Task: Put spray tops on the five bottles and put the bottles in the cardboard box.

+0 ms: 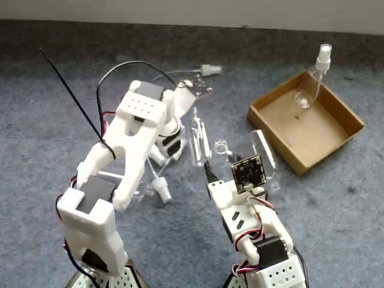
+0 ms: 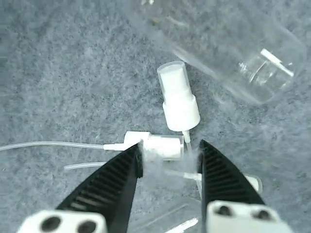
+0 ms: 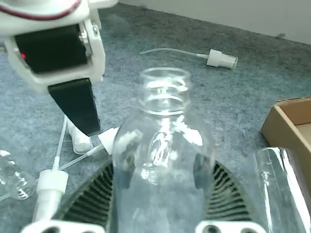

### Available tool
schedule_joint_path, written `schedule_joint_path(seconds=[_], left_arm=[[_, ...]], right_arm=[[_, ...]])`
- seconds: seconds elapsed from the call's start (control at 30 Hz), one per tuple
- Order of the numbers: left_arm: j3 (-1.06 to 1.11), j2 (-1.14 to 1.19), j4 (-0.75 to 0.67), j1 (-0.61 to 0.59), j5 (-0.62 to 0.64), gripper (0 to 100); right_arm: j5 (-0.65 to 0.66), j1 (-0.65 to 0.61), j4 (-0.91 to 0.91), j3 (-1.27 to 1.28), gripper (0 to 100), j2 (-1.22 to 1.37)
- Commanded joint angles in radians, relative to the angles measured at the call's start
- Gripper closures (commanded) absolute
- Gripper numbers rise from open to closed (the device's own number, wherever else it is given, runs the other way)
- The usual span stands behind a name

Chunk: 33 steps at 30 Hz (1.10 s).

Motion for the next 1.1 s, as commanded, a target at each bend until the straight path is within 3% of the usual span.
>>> schedule_joint_path(seconds=[0.0, 0.13, 0.3, 0.6, 0.77, 1.07], left_arm=[[-0.05, 0.004, 0.0, 0.05, 0.049, 83], [-0.041, 0.036, -0.048, 0.051, 0.052, 83], [-0.05, 0.094, -0.115, 0.051, 0.146, 83], [-0.044, 0.151, -0.199, 0.05, 0.149, 84], [-0.048, 0.151, -0.199, 0.044, 0.149, 100], [-0.05, 0.143, -0.199, 0.053, 0.149, 96]], right_arm=[[-0.002, -0.012, 0.002, 0.151, 89.6, -0.018], [-0.002, -0.007, 0.002, 0.151, 89.6, -0.018], [-0.002, -0.007, 0.002, 0.151, 89.6, -0.018], [-0.002, -0.007, 0.001, 0.151, 89.6, -0.018], [-0.002, -0.007, 0.001, 0.151, 89.6, -0.018], [-0.002, -0.007, 0.001, 0.151, 89.6, -0.018]])
